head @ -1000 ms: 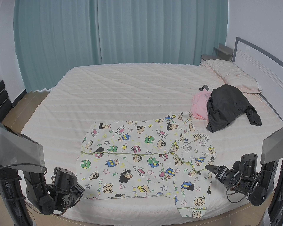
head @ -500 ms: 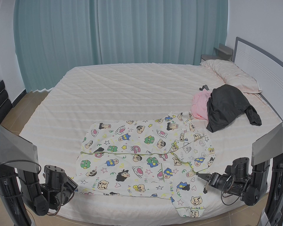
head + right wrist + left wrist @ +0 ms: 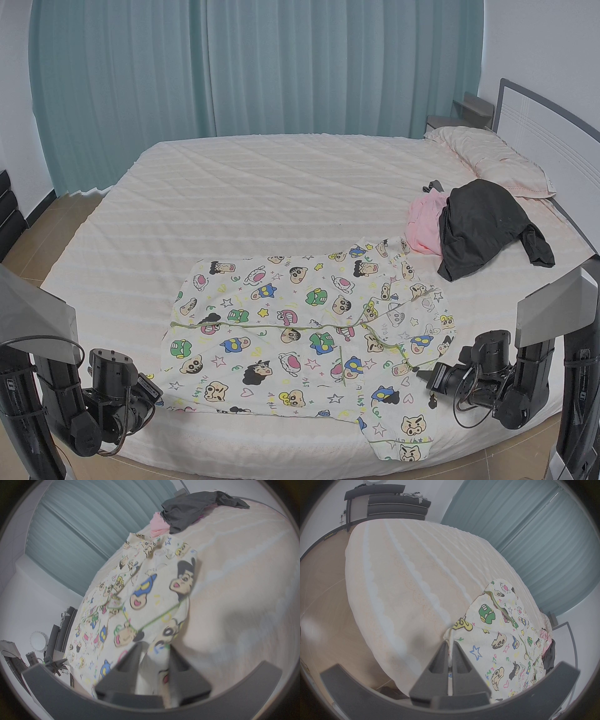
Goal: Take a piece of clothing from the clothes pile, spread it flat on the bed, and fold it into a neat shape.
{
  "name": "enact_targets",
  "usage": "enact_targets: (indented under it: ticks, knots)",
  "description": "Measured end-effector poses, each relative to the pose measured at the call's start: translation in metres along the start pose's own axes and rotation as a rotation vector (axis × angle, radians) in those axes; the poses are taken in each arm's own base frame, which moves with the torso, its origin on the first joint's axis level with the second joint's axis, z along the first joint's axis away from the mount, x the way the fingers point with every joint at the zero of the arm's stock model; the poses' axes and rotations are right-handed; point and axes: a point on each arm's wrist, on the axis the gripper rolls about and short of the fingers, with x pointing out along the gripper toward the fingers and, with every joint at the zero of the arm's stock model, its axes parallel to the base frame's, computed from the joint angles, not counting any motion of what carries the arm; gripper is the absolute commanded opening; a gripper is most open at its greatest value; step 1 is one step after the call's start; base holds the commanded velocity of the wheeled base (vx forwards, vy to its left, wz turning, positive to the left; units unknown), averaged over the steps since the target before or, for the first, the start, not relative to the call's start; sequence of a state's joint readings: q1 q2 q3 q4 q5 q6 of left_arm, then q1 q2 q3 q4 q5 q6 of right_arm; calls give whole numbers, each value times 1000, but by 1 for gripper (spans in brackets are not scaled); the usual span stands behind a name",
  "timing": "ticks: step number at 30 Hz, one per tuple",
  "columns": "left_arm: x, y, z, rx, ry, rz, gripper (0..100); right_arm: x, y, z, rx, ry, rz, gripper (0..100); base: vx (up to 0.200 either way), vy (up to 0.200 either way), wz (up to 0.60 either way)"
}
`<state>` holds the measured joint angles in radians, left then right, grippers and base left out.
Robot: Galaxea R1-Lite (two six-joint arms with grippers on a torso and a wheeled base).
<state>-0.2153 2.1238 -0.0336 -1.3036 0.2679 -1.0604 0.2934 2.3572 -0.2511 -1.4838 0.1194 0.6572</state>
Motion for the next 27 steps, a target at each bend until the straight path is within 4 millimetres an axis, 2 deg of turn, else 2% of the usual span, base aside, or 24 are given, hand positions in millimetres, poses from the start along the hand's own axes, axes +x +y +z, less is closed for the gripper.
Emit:
enact_targets:
  ticks: [8,14,15,21,27]
  knots:
    - [2,-3,0,10,2,-15,0,14,-4,37,22,-141,16,0,0,0,0]
    - [6,-5,-1,13,16,-27,0,19,-4,52,26,-156,16,0,0,0,0]
    - [7,-6,-1,14,22,-31,0,20,-4,52,24,-155,18,100,0,0,0]
    - [9,-6,-2,18,37,-38,0,19,-5,51,24,-131,6,100,0,0,0]
    - [9,-6,-2,19,39,-37,0,0,-20,54,42,-140,-44,100,0,0,0]
